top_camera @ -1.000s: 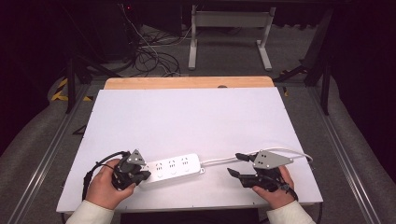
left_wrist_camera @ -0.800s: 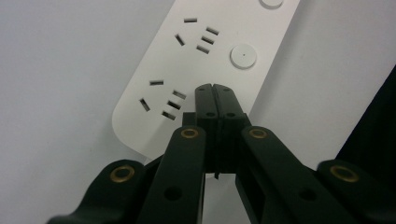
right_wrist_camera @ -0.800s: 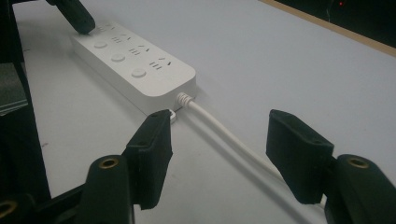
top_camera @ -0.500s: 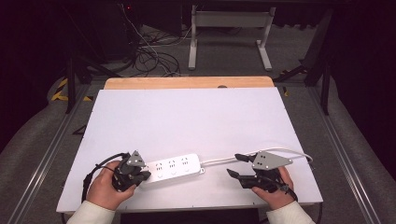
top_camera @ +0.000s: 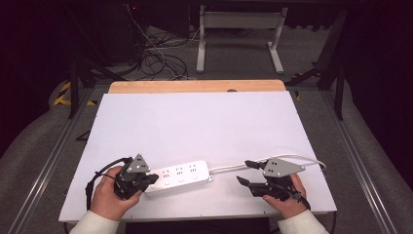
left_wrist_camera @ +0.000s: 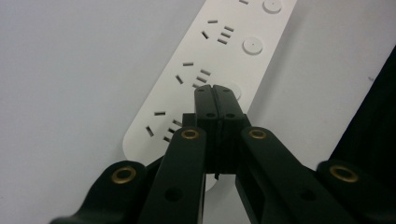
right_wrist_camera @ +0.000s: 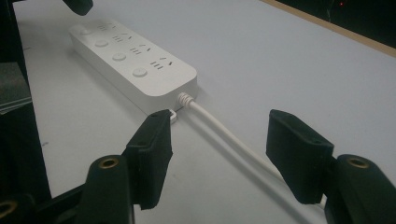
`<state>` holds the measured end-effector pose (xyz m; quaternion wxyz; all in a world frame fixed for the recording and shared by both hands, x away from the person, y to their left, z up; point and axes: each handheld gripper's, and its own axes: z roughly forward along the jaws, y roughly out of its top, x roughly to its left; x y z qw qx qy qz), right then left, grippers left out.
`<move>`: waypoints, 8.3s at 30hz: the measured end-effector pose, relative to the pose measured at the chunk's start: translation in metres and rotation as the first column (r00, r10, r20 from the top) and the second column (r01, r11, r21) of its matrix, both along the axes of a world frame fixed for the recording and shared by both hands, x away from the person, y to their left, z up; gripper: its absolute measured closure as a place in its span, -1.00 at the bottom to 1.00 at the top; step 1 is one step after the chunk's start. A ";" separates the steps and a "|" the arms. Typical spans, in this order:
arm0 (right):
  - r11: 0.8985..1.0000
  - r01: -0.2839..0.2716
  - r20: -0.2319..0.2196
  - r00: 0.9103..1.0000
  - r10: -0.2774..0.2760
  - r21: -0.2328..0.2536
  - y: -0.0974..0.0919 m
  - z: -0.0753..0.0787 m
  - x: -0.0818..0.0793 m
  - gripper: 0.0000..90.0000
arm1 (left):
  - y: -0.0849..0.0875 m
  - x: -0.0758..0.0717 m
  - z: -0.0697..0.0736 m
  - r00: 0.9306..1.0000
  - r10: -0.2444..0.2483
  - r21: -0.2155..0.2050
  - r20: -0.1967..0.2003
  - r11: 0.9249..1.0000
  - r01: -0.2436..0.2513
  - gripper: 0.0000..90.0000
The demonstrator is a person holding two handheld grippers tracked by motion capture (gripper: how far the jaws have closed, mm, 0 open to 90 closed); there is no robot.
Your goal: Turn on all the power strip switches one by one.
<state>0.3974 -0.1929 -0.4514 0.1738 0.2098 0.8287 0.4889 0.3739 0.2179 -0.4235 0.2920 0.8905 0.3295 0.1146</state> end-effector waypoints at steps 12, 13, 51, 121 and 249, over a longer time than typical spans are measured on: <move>1.000 -0.001 -0.001 1.000 0.001 0.002 0.000 0.000 0.000 -0.09 | -0.006 0.001 0.001 1.000 -0.017 -0.016 0.009 1.000 0.017 1.00; 1.000 -0.001 -0.001 1.000 0.001 0.002 0.000 0.000 0.000 -0.09 | -0.007 0.002 0.000 1.000 -0.022 -0.021 0.004 1.000 0.022 1.00; 1.000 -0.005 -0.001 1.000 0.005 0.001 -0.001 0.000 0.000 -0.09 | -0.029 0.017 -0.019 0.997 -0.059 -0.001 -0.041 0.998 0.059 1.00; 1.000 -0.007 -0.003 1.000 0.007 0.005 0.000 0.000 0.000 -0.12 | -0.032 0.012 -0.009 0.999 -0.026 -0.068 0.039 0.997 0.028 1.00; 1.000 0.011 -0.004 1.000 -0.011 0.023 -0.002 0.001 0.000 -0.31 | -0.096 0.029 -0.022 0.994 -0.098 -0.065 0.053 0.993 0.101 1.00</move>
